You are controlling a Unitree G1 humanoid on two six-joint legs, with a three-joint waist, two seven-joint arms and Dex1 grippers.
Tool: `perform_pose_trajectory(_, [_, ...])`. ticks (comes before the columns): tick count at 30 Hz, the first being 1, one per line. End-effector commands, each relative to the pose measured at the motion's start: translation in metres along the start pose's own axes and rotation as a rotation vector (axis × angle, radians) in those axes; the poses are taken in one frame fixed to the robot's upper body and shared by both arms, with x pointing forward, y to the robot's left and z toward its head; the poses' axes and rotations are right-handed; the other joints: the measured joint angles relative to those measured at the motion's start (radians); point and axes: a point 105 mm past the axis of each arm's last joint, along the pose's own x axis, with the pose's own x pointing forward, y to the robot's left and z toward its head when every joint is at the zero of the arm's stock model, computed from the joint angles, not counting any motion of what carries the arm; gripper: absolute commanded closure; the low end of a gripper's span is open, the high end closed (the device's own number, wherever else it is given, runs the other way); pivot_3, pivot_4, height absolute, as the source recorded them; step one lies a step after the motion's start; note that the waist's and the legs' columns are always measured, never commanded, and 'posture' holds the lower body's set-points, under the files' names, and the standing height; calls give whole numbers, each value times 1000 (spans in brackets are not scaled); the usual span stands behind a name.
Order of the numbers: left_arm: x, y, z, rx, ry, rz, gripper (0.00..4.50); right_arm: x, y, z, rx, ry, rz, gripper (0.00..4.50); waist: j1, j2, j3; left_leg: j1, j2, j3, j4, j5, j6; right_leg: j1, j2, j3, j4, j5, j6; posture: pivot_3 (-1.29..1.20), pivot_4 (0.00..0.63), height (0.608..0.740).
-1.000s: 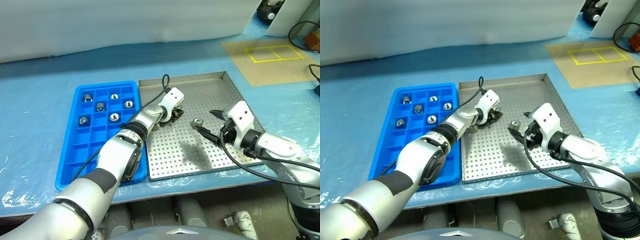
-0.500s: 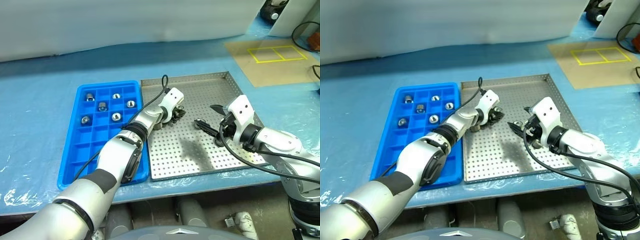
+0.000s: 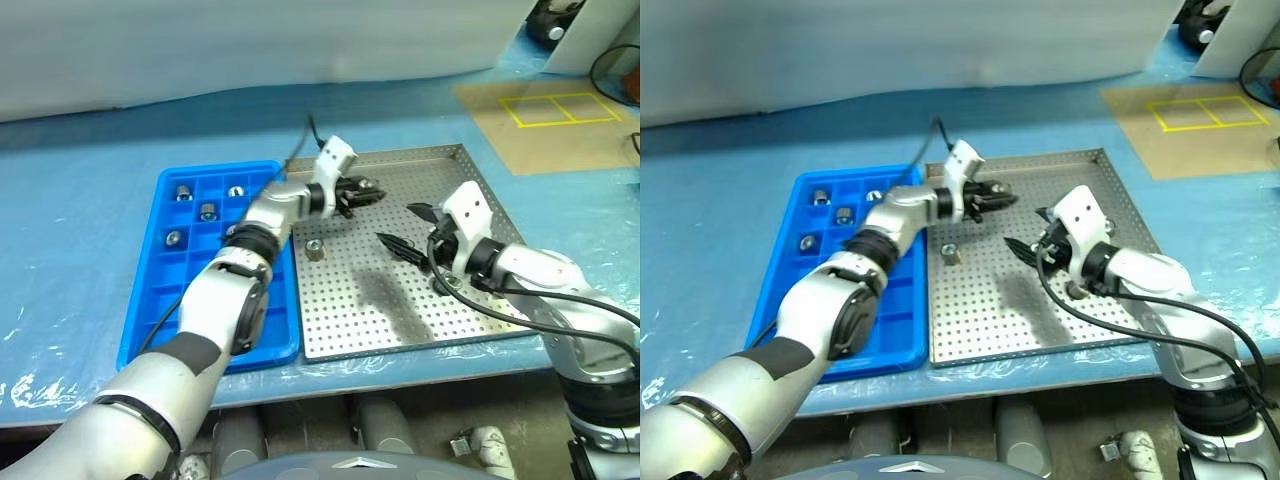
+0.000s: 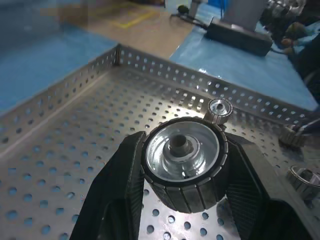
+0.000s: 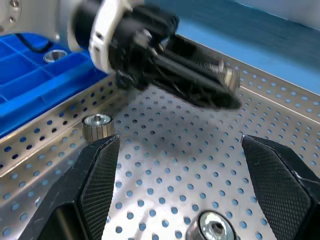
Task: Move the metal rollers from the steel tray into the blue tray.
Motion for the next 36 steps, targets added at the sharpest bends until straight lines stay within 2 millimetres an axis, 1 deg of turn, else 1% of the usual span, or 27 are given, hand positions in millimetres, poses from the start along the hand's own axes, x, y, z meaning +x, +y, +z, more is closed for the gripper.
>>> perform_pose_trajectory(1, [-34,-1,18,32,-59,-22,2610,10,2,14,-32,-63,40,480,2,1,0,1,0,0,-1,1,-1,0,0,0,0,0,0,-323,150,740])
perform_pose_trajectory(2, [-44,-2,20,41,-74,-14,2610,13,2,15,-33,-71,52,480,7,1,0,1,1,0,-3,1,-2,0,1,0,1,0,0,-280,150,740])
perform_pose_trajectory(3, [-50,-4,21,47,-82,-10,2610,15,2,15,-34,-75,59,480,17,1,1,1,1,0,-4,2,-3,0,1,0,1,0,0,-280,150,740])
perform_pose_trajectory(5, [-91,-21,18,-6,-123,-65,2610,27,5,22,-35,-105,109,480,32,1,1,1,2,0,-4,2,-4,0,1,0,1,0,0,-195,150,740])
perform_pose_trajectory(6, [-111,-28,12,-7,-122,-67,2610,34,8,27,-33,-125,147,480,35,1,1,2,1,0,-4,2,-4,-1,1,0,1,0,0,-178,150,740])
perform_pose_trajectory(7, [-125,-33,7,-7,-109,-52,2610,39,11,31,-34,-141,180,480,36,2,1,2,2,1,-5,2,-4,-1,1,-1,1,0,0,-139,150,740])
perform_pose_trajectory(8, [-136,-37,2,-3,-87,-30,2610,43,13,35,-38,-153,205,480,50,2,1,2,2,1,-6,3,-4,-2,2,-1,2,0,0,-122,150,740])
perform_pose_trajectory(10, [-152,-46,-2,12,-61,-19,2610,50,15,40,-46,-171,242,480,72,2,2,1,4,0,-7,4,-6,-2,3,-2,3,0,-1,-73,150,740])
perform_pose_trajectory(11, [-159,-48,-3,16,-52,9,2610,53,17,43,-50,-180,269,480,91,3,2,1,5,0,-7,4,-7,-2,3,-3,4,0,-1,-55,150,740])
perform_pose_trajectory(13, [-172,-48,-1,38,-43,69,2610,59,23,47,-61,-191,331,480,118,3,2,1,5,0,-6,3,-11,-2,2,-5,6,-1,-1,-15,150,740])
perform_pose_trajectory(14, [-182,-47,2,53,-43,112,2610,63,28,49,-71,-196,376,480,126,3,2,1,4,0,-6,4,-12,-2,2,-6,8,-1,-2,22,150,740])
perform_pose_trajectory(16, [-198,-44,6,79,-38,198,2610,70,37,52,-93,-201,446,480,135,2,3,2,3,0,-4,4,-13,-4,2,-5,13,-1,-2,74,150,740])
perform_pose_trajectory(17, [-206,-42,4,95,-25,247,2610,74,39,53,-101,-205,467,480,137,2,3,2,3,-1,-4,4,-13,-5,1,-6,15,-1,-2,90,150,740])
perform_pose_trajectory(22, [-233,-38,-12,106,46,393,2610,87,46,58,-116,-227,529,480,143,2,3,2,5,-3,-5,8,-19,-7,3,-5,17,-1,-2,146,150,740])
perform_pose_trajectory(24, [-248,-35,-19,91,68,466,2610,90,52,58,-122,-233,566,480,147,2,3,1,5,-4,-5,8,-20,-8,3,-5,18,-1,-2,185,150,740])
perform_pose_trajectory(26, [-259,-36,-25,75,87,506,2610,93,57,58,-122,-234,591,480,152,1,2,0,6,-5,-4,9,-20,-9,5,-6,18,-1,-2,193,150,740])
perform_pose_trajectory(29, [-269,-40,-34,27,107,531,2610,96,62,55,-118,-230,609,480,162,1,2,-4,8,-5,-4,9,-21,-12,8,-6,18,-1,-2,200,150,740])
perform_pose_trajectory(33, [-281,-44,-48,-32,142,561,2610,97,69,51,-119,-223,642,480,170,1,2,-4,12,-6,-4,10,-23,-12,11,-6,18,-2,-4,209,150,740])
perform_pose_trajectory(36, [-283,-43,-57,-75,154,568,2610,98,71,51,-120,-224,648,480,173,1,2,-4,14,-8,-4,11,-24,-12,13,-7,19,-3,-5,211,150,740])
